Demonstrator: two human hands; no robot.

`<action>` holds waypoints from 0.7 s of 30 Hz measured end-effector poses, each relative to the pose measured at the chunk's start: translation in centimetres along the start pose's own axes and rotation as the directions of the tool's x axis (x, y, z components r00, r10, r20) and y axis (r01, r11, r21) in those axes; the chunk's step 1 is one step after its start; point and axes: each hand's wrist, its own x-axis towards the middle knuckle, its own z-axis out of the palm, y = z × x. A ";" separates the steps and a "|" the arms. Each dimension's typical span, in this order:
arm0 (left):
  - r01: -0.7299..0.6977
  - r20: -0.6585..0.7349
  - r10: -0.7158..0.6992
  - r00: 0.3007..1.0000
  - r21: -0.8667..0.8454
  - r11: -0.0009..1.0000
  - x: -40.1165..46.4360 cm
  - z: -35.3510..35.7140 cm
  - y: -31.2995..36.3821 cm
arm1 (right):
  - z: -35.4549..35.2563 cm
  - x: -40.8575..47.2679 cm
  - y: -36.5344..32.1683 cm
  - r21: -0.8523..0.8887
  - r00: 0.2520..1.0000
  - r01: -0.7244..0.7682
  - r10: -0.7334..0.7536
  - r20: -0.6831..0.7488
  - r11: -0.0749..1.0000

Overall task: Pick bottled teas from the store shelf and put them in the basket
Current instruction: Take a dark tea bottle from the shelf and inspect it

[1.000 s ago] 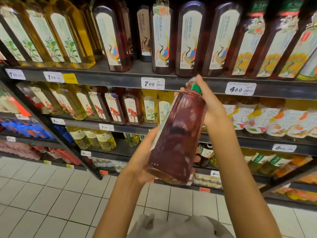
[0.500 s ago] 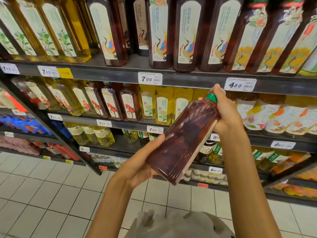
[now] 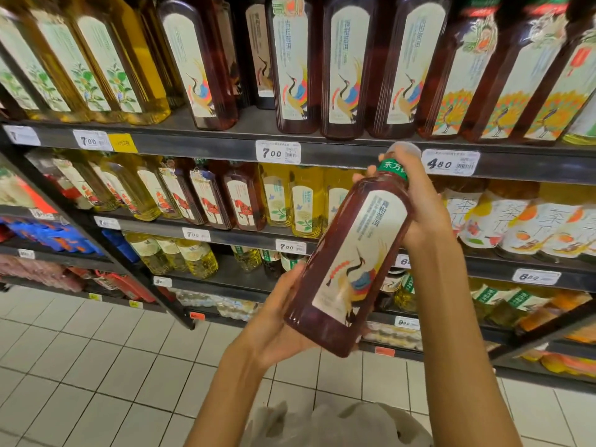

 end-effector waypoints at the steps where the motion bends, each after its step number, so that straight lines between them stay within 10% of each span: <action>1: -0.038 -0.081 0.044 0.996 0.079 0.996 -0.1 -0.8 0.2 | 0.1 0.0 0.0 -0.043 0.999 0.045 -0.046 -0.005 0.998; 6: -0.068 -0.327 0.114 0.938 0.149 0.987 1.6 -1.6 0.1 | 1.4 -1.1 0.4 -0.205 0.959 0.252 -0.215 0.186 0.946; 12: -0.131 -0.332 0.127 0.934 0.011 0.991 3.9 -0.6 1.0 | 3.8 -3.5 0.1 -0.330 0.712 0.598 -0.294 0.638 0.731; 17: -0.199 -0.353 0.204 0.913 0.052 0.979 4.5 0.3 2.7 | 4.7 -4.9 -0.8 -0.257 0.597 0.682 -0.319 0.736 0.685; 21: -0.245 -0.434 0.344 0.832 0.269 0.931 4.1 -0.5 3.2 | 5.8 -4.2 -0.4 -0.279 0.647 0.698 -0.414 0.640 0.660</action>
